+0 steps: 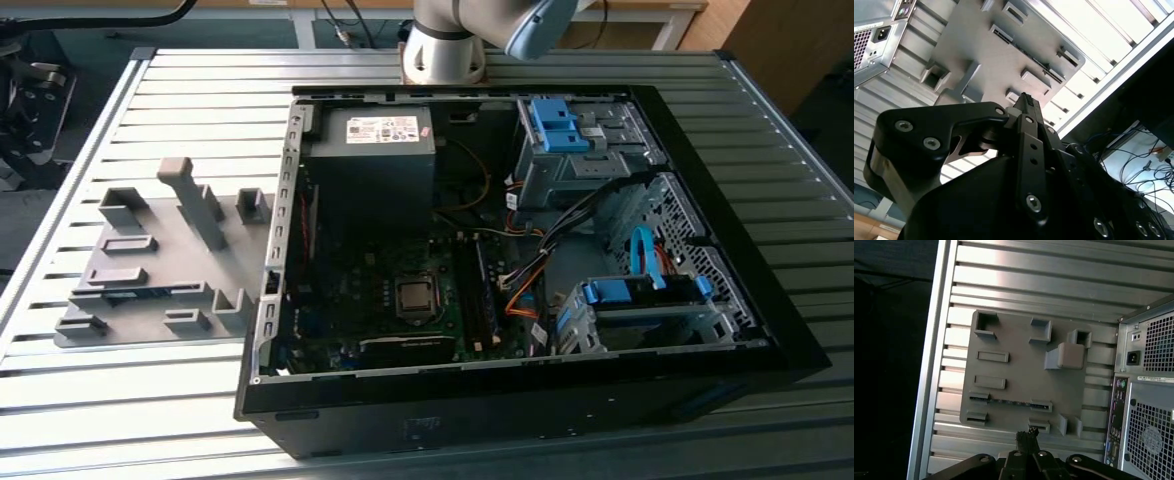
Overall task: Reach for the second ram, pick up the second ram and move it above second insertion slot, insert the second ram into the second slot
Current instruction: 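Pick up the second ram and move it above second insertion slot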
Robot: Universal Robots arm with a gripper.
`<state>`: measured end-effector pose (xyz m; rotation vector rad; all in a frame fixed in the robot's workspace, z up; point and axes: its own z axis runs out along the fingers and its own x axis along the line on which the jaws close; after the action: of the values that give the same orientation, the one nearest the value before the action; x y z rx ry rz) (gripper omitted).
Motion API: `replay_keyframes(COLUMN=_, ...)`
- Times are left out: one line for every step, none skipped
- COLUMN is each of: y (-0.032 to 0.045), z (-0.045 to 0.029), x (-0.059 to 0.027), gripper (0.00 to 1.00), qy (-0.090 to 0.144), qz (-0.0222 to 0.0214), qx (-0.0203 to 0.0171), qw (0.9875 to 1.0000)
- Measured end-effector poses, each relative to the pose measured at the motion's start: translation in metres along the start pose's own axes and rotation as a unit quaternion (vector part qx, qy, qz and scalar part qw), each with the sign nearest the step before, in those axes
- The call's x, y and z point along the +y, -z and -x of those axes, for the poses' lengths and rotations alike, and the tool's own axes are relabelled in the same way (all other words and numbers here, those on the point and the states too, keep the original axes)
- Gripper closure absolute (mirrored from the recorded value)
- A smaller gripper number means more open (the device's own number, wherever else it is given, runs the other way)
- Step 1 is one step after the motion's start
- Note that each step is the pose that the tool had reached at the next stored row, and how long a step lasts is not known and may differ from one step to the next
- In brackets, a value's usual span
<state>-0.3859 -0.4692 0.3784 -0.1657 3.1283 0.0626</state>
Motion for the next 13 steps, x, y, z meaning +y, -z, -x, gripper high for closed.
replay_keyframes(y=0.0, z=0.0, x=0.0, gripper=0.89, qy=0.001, qz=0.0, qx=0.0, qw=1.0)
replay_keyframes(y=0.0, z=-0.0001, x=-0.0001, gripper=0.89, qy=0.003, qz=0.0, qx=0.0001, qw=1.0)
replay_keyframes(y=0.0, z=-0.0001, x=-0.0001, gripper=0.89, qy=0.004, qz=0.0, qx=0.0002, qw=1.0)
replay_keyframes(y=0.0, z=-0.0002, x=-0.0001, gripper=0.89, qy=0.006, qz=0.0001, qx=0.0002, qw=1.0)
replay_keyframes(y=0.0, z=-0.0002, x=-0.0002, gripper=0.89, qy=0.007, qz=0.0001, qx=0.0003, qw=1.0)
replay_keyframes(y=0.0, z=-0.0002, x=-0.0002, gripper=0.89, qy=0.009, qz=0.0001, qx=0.0004, qw=1.0)
replay_keyframes(y=0.0, z=-0.0002, x=-0.0002, gripper=0.89, qy=0.011, qz=0.0001, qx=0.0004, qw=0.9999)
replay_keyframes(y=0.0, z=-0.0002, x=-0.0002, gripper=0.89, qy=0.012, qz=0.0001, qx=0.0005, qw=0.9999)
replay_keyframes(y=0.0, z=-0.0002, x=-0.0002, gripper=0.89, qy=0.014, qz=0.0001, qx=0.0005, qw=0.9999)
replay_keyframes(y=0.0, z=-0.0002, x=-0.0002, gripper=0.89, qy=0.016, qz=0.0002, qx=0.0006, qw=0.9999)
replay_keyframes(y=0.0, z=-0.0002, x=-0.0002, gripper=0.89, qy=0.018, qz=0.0002, qx=0.0007, qw=0.9998)
replay_keyframes(y=0.0, z=-0.0002, x=-0.0002, gripper=0.89, qy=0.02, qz=0.0002, qx=0.0008, qw=0.9998)
replay_keyframes(y=0.0001, z=-0.0002, x=-0.0002, gripper=0.89, qy=0.022, qz=0.0002, qx=0.0009, qw=0.9998)
